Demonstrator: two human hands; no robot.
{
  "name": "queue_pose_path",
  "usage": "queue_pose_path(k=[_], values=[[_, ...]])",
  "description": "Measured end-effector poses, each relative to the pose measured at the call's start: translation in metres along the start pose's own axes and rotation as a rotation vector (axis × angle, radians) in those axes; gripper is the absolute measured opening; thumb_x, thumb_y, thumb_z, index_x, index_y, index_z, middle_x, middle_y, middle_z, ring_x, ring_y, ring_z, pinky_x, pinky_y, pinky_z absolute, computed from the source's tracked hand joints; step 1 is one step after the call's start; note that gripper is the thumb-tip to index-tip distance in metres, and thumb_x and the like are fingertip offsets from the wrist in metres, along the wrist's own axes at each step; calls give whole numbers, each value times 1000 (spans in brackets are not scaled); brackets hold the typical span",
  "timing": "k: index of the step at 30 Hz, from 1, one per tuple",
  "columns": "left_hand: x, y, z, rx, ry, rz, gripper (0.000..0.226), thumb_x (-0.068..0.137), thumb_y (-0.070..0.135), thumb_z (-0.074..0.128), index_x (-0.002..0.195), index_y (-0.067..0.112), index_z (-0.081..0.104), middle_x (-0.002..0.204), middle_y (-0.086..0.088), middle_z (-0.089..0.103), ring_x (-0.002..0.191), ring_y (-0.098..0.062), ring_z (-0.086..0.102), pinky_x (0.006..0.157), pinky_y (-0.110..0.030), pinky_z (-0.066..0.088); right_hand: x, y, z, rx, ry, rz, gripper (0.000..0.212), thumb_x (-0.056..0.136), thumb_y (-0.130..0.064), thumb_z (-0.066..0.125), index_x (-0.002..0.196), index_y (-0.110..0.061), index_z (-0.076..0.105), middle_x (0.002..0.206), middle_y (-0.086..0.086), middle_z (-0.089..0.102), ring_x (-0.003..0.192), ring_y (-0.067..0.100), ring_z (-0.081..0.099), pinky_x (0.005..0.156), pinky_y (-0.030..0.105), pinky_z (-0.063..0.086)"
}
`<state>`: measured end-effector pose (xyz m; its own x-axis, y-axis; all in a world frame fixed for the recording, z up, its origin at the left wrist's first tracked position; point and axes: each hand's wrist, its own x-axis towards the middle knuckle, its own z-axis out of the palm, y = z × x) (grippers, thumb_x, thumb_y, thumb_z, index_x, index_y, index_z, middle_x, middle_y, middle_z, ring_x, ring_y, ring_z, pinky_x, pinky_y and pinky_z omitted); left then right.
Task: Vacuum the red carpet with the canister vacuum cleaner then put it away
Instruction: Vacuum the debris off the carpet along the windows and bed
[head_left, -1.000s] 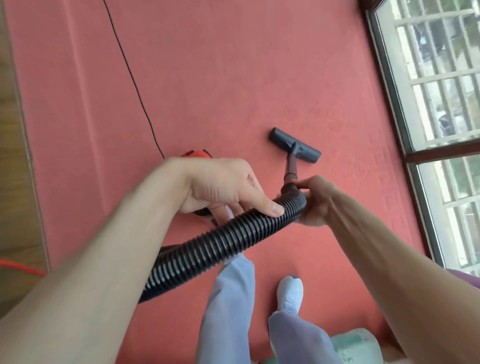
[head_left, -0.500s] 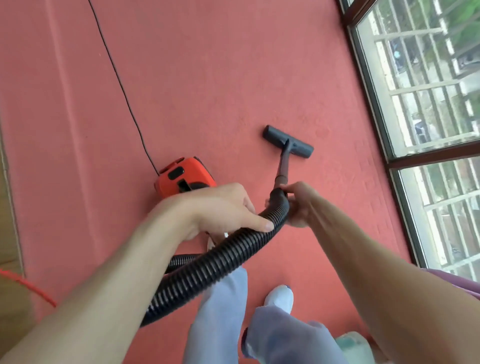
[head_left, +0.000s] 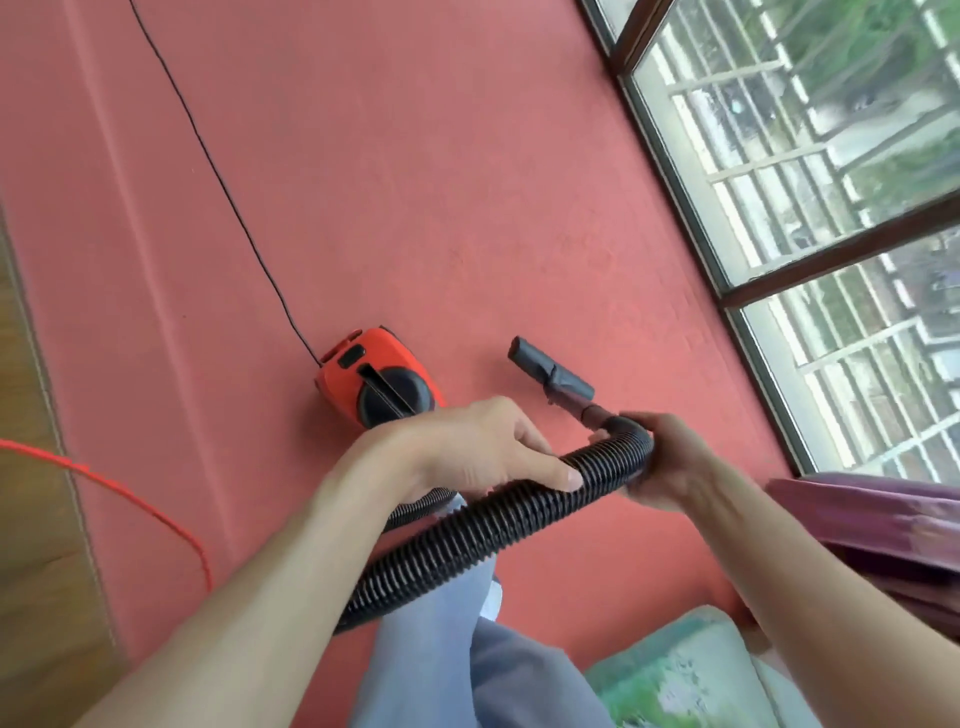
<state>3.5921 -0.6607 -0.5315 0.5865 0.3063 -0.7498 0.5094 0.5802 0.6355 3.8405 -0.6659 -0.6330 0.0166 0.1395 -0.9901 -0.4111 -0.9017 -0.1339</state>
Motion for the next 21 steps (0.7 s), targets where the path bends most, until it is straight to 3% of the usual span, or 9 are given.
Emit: queue_pose_path(k=[3,7,11,17,21], values=[[-33,3,25,171,37,-25,34,84,51,71,96,20,79,81,-2,74,74,-18,68,73,-33,55,-34,52,-17,93,-5,62,19,88,-21,51,94,-11,65,68,5,62,53,20,56,52,25,48],[-86,15,68,351,-6,-44,32,83,57,71,84,27,79,80,3,77,69,-13,69,66,-24,51,-95,122,-41,355,28,111,17,85,-14,50,82,-10,67,71,2,65,57,15,53,49,20,44],[-133,30,96,542,-78,-45,43,74,65,73,81,23,76,73,3,71,65,-9,60,69,-30,46,-152,173,-56,541,49,111,12,88,-14,47,80,-13,56,73,0,54,59,14,45,58,23,40],[-168,38,97,681,-62,20,25,73,53,80,71,30,72,73,2,68,63,-10,61,67,-31,50,-212,206,-35,746,-11,46,16,96,-20,45,85,-13,54,64,6,59,58,19,50,56,30,40],[-172,33,84,749,-181,31,22,76,47,81,65,31,70,72,5,66,64,-9,61,68,-28,49,-219,223,-18,842,14,6,14,97,-28,46,93,-18,56,79,2,60,66,17,52,59,27,40]])
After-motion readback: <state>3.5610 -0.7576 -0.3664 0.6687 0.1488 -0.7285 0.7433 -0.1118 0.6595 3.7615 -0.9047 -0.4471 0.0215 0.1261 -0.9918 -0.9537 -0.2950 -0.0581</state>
